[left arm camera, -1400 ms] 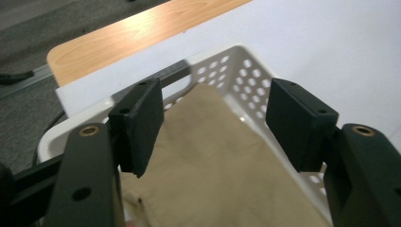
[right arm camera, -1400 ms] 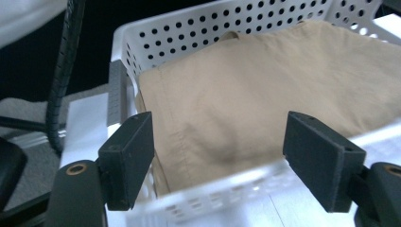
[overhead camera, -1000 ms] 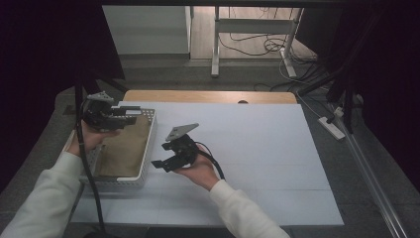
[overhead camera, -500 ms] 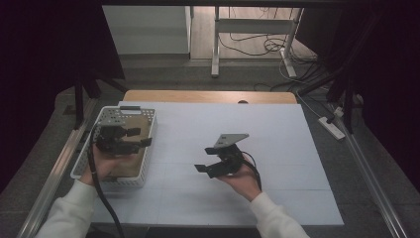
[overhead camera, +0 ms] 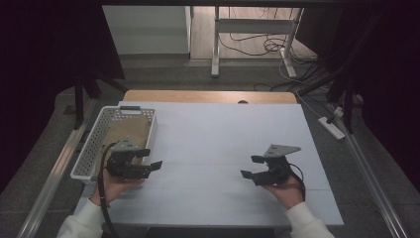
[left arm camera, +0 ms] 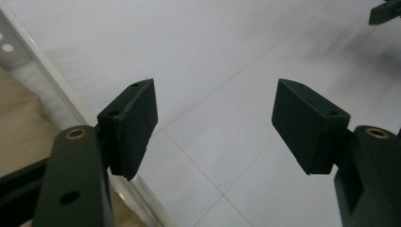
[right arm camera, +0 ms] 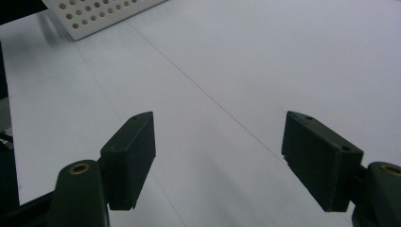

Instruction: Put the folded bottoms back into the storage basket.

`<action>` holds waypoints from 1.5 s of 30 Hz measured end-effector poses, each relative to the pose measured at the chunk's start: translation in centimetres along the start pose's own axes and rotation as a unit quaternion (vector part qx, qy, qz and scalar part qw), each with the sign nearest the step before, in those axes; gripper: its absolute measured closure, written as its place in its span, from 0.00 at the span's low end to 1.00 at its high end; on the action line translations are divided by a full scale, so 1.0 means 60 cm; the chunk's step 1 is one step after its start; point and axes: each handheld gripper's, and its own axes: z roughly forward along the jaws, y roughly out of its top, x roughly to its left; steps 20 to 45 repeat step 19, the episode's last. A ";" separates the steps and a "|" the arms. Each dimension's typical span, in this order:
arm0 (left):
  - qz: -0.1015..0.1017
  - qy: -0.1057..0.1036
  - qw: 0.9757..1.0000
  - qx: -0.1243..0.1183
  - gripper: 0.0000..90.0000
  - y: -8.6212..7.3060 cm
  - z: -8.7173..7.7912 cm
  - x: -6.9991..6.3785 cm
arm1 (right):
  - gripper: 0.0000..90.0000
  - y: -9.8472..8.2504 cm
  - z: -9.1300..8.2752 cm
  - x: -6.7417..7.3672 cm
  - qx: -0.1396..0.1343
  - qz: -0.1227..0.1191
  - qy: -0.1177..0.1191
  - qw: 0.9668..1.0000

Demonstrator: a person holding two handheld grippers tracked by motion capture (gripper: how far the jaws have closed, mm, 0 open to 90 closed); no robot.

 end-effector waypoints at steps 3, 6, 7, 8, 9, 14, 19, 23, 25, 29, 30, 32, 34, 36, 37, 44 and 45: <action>-0.002 0.002 1.000 0.006 0.33 -0.006 0.004 -0.002 | 0.30 -0.021 -0.025 -0.016 -0.003 0.008 -0.006 1.000; -0.003 0.001 1.000 0.005 0.33 -0.007 0.005 -0.002 | 0.30 -0.038 -0.044 -0.027 -0.005 0.017 -0.012 1.000; -0.003 0.002 1.000 0.004 0.33 -0.007 0.005 -0.002 | 0.30 -0.041 -0.048 -0.030 -0.004 0.020 -0.014 1.000; -0.004 0.003 1.000 0.003 0.32 -0.008 0.005 -0.002 | 0.30 -0.044 -0.050 -0.032 -0.002 0.020 -0.016 1.000; -0.005 0.002 1.000 0.002 0.32 -0.008 0.005 -0.002 | 0.30 -0.046 -0.051 -0.033 -0.002 0.019 -0.019 1.000; -0.005 0.003 1.000 0.000 0.32 -0.009 0.003 -0.003 | 0.30 -0.044 -0.052 -0.032 -0.006 0.010 -0.022 1.000; -0.002 0.005 1.000 -0.003 0.31 -0.009 0.002 -0.007 | 0.30 -0.043 -0.053 -0.029 -0.007 0.003 -0.024 1.000; -0.002 0.005 1.000 -0.003 0.31 -0.009 0.002 -0.007 | 0.30 -0.043 -0.053 -0.029 -0.007 0.003 -0.024 1.000; -0.002 0.005 1.000 -0.003 0.31 -0.009 0.002 -0.007 | 0.30 -0.043 -0.053 -0.029 -0.007 0.003 -0.024 1.000; -0.002 0.005 1.000 -0.003 0.31 -0.009 0.002 -0.007 | 0.30 -0.043 -0.053 -0.029 -0.007 0.003 -0.024 1.000; -0.002 0.005 1.000 -0.003 0.31 -0.009 0.002 -0.007 | 0.30 -0.043 -0.053 -0.029 -0.007 0.003 -0.024 1.000; -0.002 0.005 1.000 -0.003 0.31 -0.009 0.002 -0.007 | 0.30 -0.043 -0.053 -0.029 -0.007 0.003 -0.024 1.000; -0.002 0.005 1.000 -0.003 0.31 -0.009 0.002 -0.007 | 0.30 -0.043 -0.053 -0.029 -0.007 0.003 -0.024 1.000; -0.002 0.005 1.000 -0.003 0.31 -0.009 0.002 -0.007 | 0.30 -0.043 -0.053 -0.029 -0.007 0.003 -0.024 1.000; -0.002 0.005 1.000 -0.003 0.31 -0.009 0.002 -0.007 | 0.30 -0.043 -0.053 -0.029 -0.007 0.003 -0.024 1.000; -0.002 0.005 1.000 -0.003 0.31 -0.009 0.002 -0.007 | 0.30 -0.043 -0.053 -0.029 -0.007 0.003 -0.024 1.000; -0.002 0.005 1.000 -0.003 0.31 -0.009 0.002 -0.007 | 0.30 -0.043 -0.053 -0.029 -0.007 0.003 -0.024 1.000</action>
